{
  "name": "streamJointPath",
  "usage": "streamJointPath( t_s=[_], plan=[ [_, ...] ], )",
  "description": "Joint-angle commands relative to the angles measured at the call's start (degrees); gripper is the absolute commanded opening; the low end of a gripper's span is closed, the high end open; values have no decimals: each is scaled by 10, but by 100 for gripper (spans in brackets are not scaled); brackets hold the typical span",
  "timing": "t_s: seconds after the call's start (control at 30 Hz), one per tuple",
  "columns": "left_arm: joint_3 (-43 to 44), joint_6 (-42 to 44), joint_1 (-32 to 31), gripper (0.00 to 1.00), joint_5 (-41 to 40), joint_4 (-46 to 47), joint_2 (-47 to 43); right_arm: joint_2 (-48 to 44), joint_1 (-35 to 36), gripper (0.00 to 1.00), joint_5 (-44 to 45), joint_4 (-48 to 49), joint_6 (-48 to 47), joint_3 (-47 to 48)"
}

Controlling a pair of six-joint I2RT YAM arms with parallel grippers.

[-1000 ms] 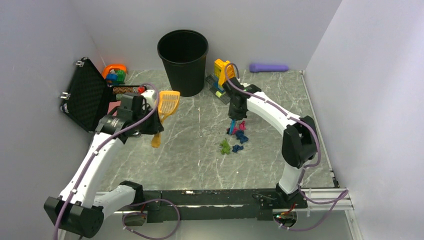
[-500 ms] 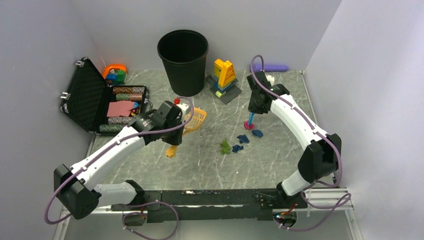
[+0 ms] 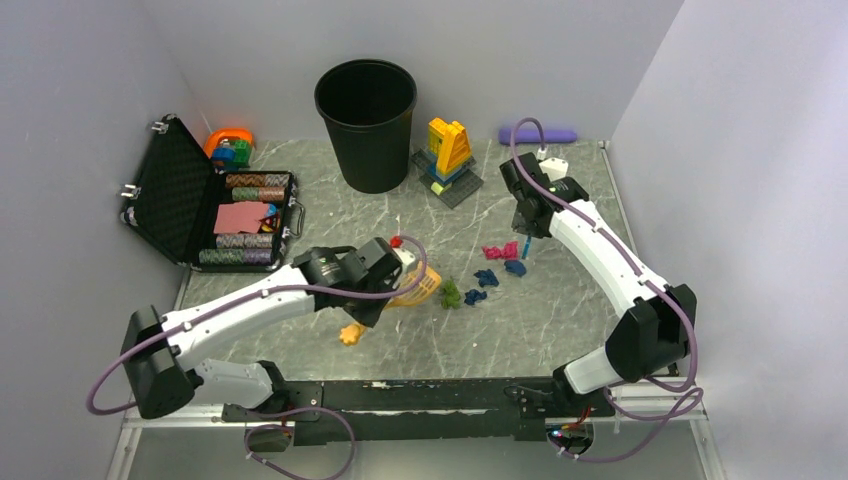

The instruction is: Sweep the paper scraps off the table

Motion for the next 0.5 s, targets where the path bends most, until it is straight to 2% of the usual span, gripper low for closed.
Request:
streamJointPath(
  t_s=[0.0, 0.2, 0.47],
  plan=[
    [15, 6, -36, 0, -14, -28, 42, -19, -2, 0, 64, -49, 35, -5],
    [34, 20, -77, 0, -45, -69, 99, -32, -2, 0, 56, -42, 8, -49],
    [67, 27, -97, 0, -54, -133, 136, 49, -1, 0, -46, 40, -99, -101]
  ],
)
